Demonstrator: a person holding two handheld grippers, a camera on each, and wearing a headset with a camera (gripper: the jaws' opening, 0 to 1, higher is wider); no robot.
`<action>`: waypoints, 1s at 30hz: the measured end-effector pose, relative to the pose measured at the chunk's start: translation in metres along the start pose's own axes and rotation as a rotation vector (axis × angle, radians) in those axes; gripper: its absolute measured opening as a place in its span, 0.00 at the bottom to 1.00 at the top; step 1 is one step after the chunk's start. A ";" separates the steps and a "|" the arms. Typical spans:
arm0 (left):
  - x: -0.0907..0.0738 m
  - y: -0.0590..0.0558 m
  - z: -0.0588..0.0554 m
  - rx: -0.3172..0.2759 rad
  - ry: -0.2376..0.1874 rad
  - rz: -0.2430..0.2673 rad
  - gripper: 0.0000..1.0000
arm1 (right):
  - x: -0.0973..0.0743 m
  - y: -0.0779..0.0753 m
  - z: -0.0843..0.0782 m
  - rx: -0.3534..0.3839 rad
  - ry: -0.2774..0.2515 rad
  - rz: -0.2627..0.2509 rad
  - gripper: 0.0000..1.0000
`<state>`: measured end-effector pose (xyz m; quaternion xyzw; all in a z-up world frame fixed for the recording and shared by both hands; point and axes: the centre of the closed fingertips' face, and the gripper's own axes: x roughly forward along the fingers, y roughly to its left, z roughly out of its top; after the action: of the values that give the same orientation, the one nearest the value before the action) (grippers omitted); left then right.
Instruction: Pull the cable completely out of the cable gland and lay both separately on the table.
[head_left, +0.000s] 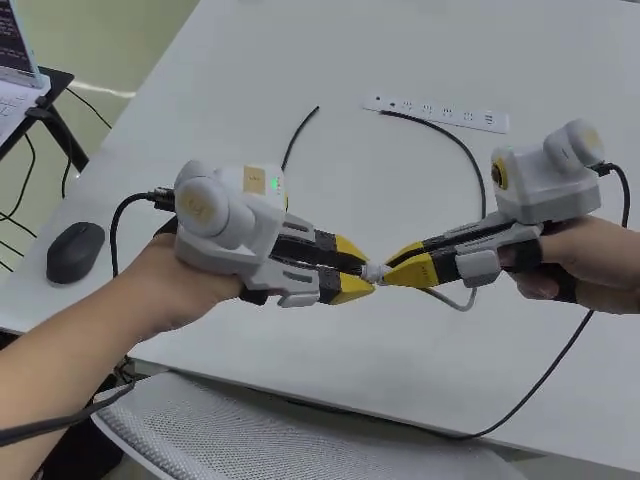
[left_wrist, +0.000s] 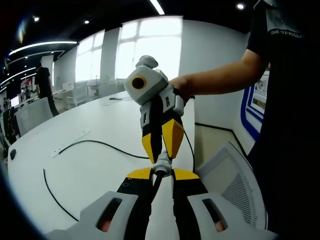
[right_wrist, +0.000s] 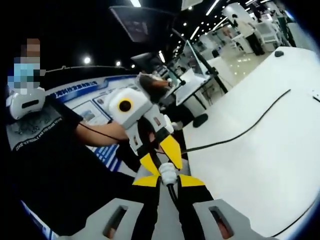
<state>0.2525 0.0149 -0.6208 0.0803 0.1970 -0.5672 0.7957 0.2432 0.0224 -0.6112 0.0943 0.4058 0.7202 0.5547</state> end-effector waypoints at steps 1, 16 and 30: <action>0.000 0.000 -0.001 0.000 0.002 0.000 0.14 | 0.000 0.000 -0.001 0.006 0.003 0.000 0.09; 0.005 -0.003 -0.004 0.057 0.046 -0.025 0.14 | 0.003 0.001 -0.012 0.009 0.086 0.046 0.09; 0.004 -0.003 -0.006 -0.094 0.024 -0.042 0.14 | 0.005 0.002 -0.013 -0.316 0.143 -0.084 0.07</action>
<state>0.2498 0.0125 -0.6274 0.0454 0.2347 -0.5730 0.7839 0.2328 0.0201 -0.6198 -0.0626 0.3298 0.7559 0.5620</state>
